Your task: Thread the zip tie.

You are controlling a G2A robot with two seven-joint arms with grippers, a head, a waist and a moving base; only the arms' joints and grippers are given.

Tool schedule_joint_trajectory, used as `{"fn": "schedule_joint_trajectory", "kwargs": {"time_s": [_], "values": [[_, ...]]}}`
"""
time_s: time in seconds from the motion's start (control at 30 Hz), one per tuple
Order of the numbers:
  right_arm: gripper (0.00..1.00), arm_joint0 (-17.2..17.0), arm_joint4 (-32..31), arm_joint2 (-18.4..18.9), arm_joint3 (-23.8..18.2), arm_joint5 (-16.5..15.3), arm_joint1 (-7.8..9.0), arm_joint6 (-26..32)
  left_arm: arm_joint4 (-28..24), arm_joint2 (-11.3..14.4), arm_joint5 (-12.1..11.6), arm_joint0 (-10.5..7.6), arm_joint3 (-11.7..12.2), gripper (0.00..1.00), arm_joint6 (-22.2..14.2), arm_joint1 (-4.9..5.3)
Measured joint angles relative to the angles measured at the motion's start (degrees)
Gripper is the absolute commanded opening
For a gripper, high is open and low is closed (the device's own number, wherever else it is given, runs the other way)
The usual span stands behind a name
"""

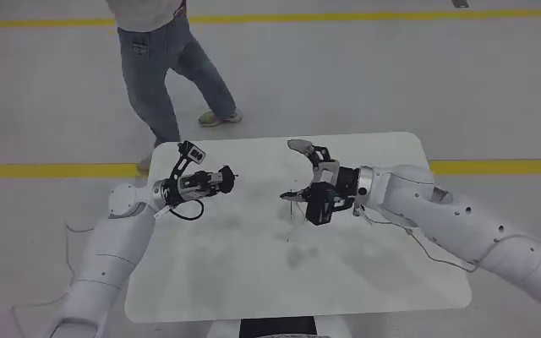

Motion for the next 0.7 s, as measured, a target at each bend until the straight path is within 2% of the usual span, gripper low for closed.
{"fn": "schedule_joint_trajectory", "kwargs": {"time_s": [0.03,0.17,0.3,0.37,0.47,0.7], "values": [[1.00,0.45,0.84,-0.42,-0.30,-0.94,0.05,2.17,0.00,0.00,0.00,0.00,0.00,0.00,0.00,0.00],[1.00,3.96,9.56,-5.16,-1.03,0.20,0.22,11.29,0.00,0.00,0.00,0.00,0.00,0.00,0.00,0.00],[1.00,11.14,25.23,-12.50,-1.20,0.18,0.14,25.54,0.00,0.00,0.00,0.00,0.00,0.00,0.00,0.00],[1.00,13.15,34.98,-13.13,-1.16,0.17,0.07,32.95,0.00,0.00,0.00,0.00,0.00,0.00,0.00,0.00],[1.00,15.23,42.79,-12.97,0.00,0.17,0.26,41.97,0.00,0.00,0.00,0.00,0.00,0.00,0.00,0.00],[1.00,15.29,42.94,-12.98,0.12,0.17,0.27,41.73,0.00,0.00,0.00,0.00,0.00,0.00,0.00,0.00]]}}
